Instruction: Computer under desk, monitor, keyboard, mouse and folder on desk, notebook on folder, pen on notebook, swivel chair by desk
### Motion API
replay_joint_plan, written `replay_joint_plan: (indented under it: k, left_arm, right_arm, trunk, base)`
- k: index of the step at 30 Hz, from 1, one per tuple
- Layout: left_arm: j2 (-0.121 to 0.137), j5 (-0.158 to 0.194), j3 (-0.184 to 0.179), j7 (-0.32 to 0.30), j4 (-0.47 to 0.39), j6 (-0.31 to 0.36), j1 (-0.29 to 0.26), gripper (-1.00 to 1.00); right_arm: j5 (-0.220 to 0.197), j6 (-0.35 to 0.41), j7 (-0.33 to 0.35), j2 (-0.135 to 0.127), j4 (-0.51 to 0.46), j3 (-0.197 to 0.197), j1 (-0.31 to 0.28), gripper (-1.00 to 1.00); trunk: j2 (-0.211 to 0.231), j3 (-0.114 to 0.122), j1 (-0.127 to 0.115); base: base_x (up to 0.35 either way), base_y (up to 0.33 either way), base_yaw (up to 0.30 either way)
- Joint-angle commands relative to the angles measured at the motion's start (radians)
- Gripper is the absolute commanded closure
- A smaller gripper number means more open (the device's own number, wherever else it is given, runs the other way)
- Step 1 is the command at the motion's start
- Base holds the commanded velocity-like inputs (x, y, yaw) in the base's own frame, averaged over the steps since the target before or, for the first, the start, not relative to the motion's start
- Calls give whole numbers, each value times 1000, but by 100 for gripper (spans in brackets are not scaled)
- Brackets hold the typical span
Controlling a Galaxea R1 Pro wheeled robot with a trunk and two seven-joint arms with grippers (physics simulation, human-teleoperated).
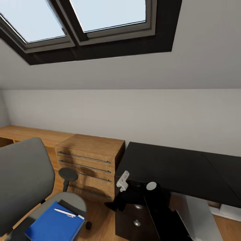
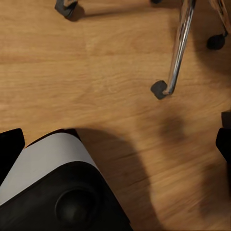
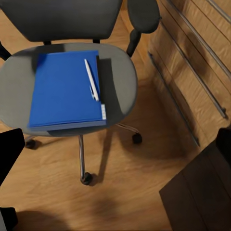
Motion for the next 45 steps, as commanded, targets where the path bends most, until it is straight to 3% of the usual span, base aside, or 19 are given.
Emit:
replay_joint_plan:
  k: [1, 15, 23, 28, 38, 39, 45]
  left_arm:
    - [1, 11, -8, -1, -1, -7, 0, -100]
    - [0, 10, -9, -2, -1, -7, 0, -100]
    - [-1, 10, -9, -2, -1, -8, 0, -100]
    - [-3, 10, -9, -2, -1, -8, 0, -100]
    - [-3, 11, -9, -2, -1, -8, 1, -100]
    - [-3, 11, -9, -2, -1, -8, 1, -100]
    - [-3, 11, -9, -2, -1, -8, 1, -100]
  right_arm:
    - [8, 5, -4, 1, 3, 2, -1, -100]
    - [-64, 5, -227, 1, 58, 118, -1, -100]
    - [-78, 5, -260, 1, 94, 131, -5, -100]
    - [-90, -1, -321, 1, 137, 132, -9, -100]
    - [-163, -28, -385, 1, 191, 134, -14, -100]
    - [-197, -28, -403, 1, 197, 135, -16, -100]
    - [-219, -27, -477, 1, 210, 136, -25, -100]
  trunk:
    - [-1, 0, 0]
    - [-1, 2, 0]
    - [-1, -2, 0]
    - [-1, -3, 0]
    - [-1, -4, 0]
    - [-1, -5, 0]
    - [-1, -12, 0]
  base:
    - [0, 0, 225]
    - [0, 0, 253]
    - [0, 0, 237]
    - [0, 0, 153]
    - [0, 0, 157]
    - [0, 0, 36]
    - [0, 0, 18]
